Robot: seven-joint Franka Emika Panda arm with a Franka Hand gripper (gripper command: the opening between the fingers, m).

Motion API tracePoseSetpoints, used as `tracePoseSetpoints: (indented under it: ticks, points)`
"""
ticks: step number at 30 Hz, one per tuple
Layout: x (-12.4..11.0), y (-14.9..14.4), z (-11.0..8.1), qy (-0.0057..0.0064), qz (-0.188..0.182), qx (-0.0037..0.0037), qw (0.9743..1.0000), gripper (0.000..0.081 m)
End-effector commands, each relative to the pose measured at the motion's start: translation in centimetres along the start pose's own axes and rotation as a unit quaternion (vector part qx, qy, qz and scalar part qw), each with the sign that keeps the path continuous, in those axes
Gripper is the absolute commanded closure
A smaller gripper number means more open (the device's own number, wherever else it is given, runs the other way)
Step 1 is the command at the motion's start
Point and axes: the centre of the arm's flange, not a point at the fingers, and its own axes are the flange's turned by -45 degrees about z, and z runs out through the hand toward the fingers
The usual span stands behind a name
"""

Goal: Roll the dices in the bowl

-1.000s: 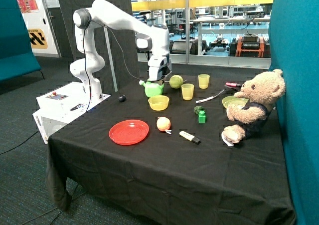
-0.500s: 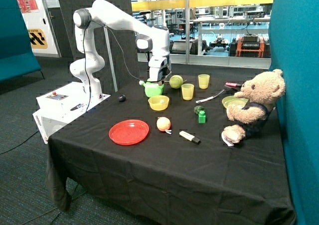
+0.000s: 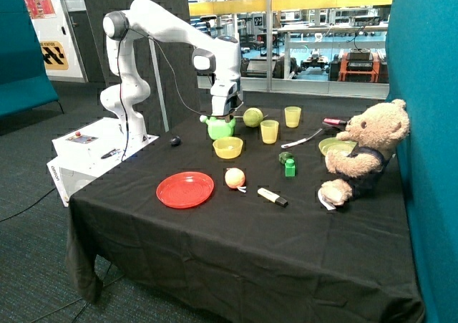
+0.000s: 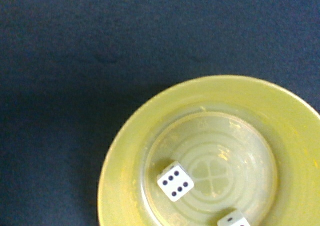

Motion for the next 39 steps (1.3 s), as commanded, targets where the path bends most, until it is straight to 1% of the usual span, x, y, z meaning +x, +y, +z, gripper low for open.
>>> tracePoseSetpoints:
  ticks: [1, 5, 9, 10, 13, 14, 20, 23, 29, 39]
  points:
    - [-1.5, 0.7, -0.4, 0.0028, -0.01, -0.00024, 0.9999, 0.0352]
    - [-2.4, 0.9, -0.6, 0.0028, -0.017, -0.00026, 0.9999, 0.0385]
    - [-3.9, 0.8, -1.1, 0.0028, -0.033, -0.00031, 0.9994, 0.0408]
    - [-4.4, 0.8, -1.3, 0.0028, -0.045, -0.00034, 0.999, 0.0409]
    - [-5.5, 0.6, -1.8, 0.0028, -0.056, -0.00037, 0.9984, 0.0416]
    - [-6.0, 0.5, -2.0, 0.0028, -0.065, -0.0004, 0.9979, 0.0419]
    - [-7.7, 0.5, -2.6, 0.0028, -0.08, -0.00044, 0.9968, 0.0427]
    - [-8.7, 1.2, -2.6, 0.0028, -0.083, -0.00045, 0.9965, 0.0429]
    - [-8.7, 3.0, -2.4, 0.0028, -0.075, -0.00042, 0.9972, 0.0435]
    - [-9.1, 3.8, -1.7, 0.0028, -0.089, -0.00047, 0.996, 0.044]
